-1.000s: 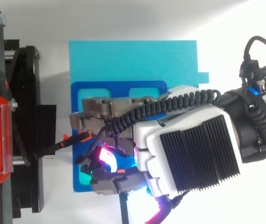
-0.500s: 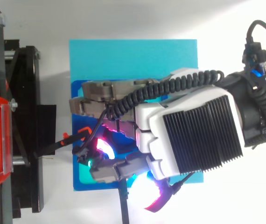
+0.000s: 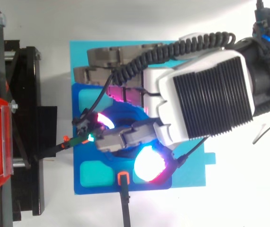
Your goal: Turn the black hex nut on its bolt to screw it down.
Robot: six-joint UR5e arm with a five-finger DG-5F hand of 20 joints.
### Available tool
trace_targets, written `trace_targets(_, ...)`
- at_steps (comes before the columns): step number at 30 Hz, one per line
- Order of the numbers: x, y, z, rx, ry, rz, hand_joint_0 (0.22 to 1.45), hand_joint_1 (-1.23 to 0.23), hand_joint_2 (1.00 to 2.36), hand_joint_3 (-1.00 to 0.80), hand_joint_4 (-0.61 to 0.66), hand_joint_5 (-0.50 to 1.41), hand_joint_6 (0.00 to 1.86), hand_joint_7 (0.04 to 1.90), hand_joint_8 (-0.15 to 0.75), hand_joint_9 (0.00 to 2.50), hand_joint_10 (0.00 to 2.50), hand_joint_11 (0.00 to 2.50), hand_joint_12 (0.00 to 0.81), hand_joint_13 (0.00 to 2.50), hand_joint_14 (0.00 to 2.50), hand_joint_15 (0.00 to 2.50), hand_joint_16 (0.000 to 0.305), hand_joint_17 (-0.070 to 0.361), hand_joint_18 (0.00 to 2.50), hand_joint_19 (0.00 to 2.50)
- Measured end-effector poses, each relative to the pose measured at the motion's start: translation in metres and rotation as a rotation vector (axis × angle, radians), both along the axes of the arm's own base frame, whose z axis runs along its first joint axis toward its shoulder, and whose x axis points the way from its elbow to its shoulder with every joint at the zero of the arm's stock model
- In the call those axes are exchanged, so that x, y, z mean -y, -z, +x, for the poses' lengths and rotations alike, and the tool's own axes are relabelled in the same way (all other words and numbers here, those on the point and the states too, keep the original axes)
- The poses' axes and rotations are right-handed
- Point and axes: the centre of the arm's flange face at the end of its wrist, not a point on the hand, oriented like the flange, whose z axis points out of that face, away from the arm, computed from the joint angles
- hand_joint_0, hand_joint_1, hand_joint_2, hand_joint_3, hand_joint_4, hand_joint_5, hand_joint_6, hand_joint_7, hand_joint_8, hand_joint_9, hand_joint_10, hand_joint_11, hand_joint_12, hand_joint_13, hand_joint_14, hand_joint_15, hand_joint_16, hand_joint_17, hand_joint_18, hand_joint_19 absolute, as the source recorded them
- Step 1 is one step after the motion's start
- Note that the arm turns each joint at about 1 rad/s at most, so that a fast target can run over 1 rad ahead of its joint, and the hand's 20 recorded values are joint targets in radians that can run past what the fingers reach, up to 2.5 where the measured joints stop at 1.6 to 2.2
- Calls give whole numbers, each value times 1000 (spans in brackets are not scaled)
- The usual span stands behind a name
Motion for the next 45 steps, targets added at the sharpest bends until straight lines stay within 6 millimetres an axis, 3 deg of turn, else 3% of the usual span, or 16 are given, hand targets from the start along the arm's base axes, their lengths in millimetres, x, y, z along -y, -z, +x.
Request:
trace_targets(10,17,-3,-2,28,-10,-3,511,-180,1000,-500,-13,35,506,1158,292,1135,11,296,311,704,7,170,45,101,610,474)
trace_targets(15,13,-10,1,54,-29,-5,510,-180,1000,-500,-9,35,507,1121,295,1135,10,299,312,704,7,173,45,101,603,474)
trace_targets(25,-19,-27,15,107,-47,-2,510,-181,1000,-500,8,27,507,1117,291,1124,10,271,313,706,7,179,45,101,603,474)
trace_targets(36,-64,-26,21,97,-54,5,511,-189,1000,-500,-5,28,507,1077,285,1126,10,276,313,705,7,179,45,101,599,474)
trace_targets(45,-84,-22,19,57,-57,4,513,-201,1000,-500,3,29,507,1038,285,1126,10,272,310,705,7,177,45,100,605,473)
